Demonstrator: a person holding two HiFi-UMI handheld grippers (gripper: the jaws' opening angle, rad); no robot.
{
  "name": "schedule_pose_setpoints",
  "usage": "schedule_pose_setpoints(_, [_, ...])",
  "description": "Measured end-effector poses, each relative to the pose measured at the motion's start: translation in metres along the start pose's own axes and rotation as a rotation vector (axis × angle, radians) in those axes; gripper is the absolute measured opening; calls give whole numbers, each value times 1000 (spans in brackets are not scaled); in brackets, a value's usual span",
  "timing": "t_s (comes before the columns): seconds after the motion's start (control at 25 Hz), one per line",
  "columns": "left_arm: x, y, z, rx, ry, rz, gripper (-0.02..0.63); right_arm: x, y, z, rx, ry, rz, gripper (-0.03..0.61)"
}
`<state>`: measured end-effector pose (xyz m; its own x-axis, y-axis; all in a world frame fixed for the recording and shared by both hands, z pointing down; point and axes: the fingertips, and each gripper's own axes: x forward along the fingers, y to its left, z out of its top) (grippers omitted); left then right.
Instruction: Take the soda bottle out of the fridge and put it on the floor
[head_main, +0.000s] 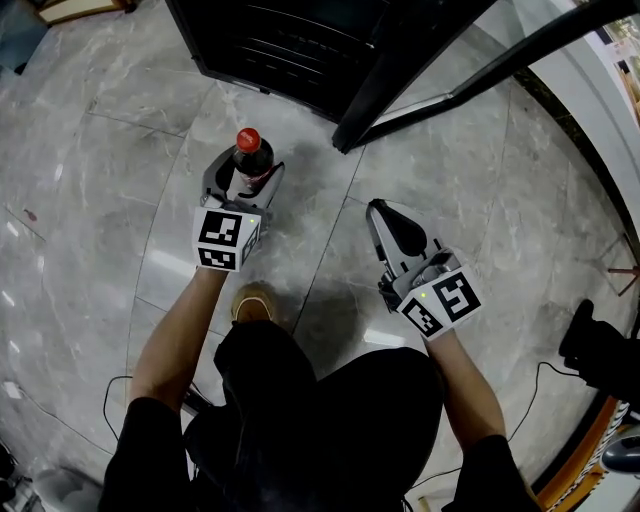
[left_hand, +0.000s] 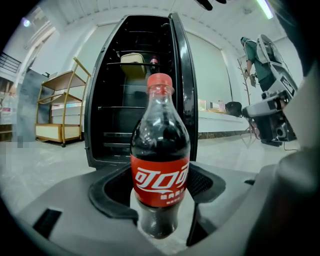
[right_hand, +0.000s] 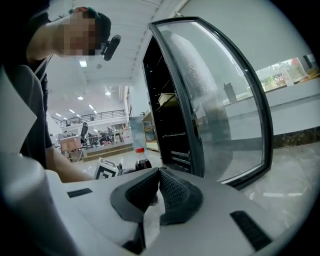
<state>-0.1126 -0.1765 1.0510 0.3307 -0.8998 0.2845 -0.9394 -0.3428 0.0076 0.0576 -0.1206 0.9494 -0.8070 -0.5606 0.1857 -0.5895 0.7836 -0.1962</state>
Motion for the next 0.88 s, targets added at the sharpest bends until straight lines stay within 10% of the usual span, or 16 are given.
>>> schedule_pose_setpoints(0.88, [-4,-7,-15,3,-26,15,311,-7,-10,0,24,-5,-63,24])
